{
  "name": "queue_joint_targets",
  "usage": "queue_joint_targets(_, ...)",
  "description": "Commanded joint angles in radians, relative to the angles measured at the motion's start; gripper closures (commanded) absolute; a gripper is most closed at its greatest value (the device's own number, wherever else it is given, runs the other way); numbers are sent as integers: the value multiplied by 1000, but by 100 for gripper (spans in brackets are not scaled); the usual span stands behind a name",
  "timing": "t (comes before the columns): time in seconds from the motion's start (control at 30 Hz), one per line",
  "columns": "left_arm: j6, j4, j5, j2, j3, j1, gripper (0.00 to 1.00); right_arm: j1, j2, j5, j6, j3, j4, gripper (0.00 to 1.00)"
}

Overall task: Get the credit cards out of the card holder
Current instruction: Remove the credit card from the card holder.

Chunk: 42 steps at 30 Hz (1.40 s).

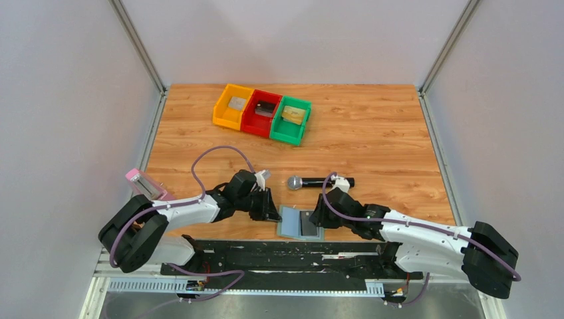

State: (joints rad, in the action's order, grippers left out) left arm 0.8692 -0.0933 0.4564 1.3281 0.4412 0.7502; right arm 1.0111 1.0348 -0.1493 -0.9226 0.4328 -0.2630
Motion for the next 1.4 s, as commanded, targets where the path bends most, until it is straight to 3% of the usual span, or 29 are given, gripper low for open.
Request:
queue_joint_targets(0.0, -37, 84, -43, -60, 46, 9, 74, -2, -35, -80, -21, 44, -101, 68)
queue_joint_targets(0.23, -73, 209, -90, -106, 89, 9, 67, -2, -57, -77, -18, 99, -160, 67)
queue_joint_targets(0.53, -99, 322, -107, -174, 195, 9, 64, -2, -63, -43, 27, 90, -69, 68)
queue_joint_targets(0.8, -67, 210, -49, -105, 231, 53, 64, -10, 10, -44, 35, 79, -32, 69)
queue_joint_targets(1.07, -3, -45, -15, 73, 194, 126, 65, -36, 12, -18, 22, 24, 7, 70)
queue_joint_targets(1.37, 30, -257, -3, 185, 126, 130, 65, -71, -2, 63, 15, -52, 85, 71)
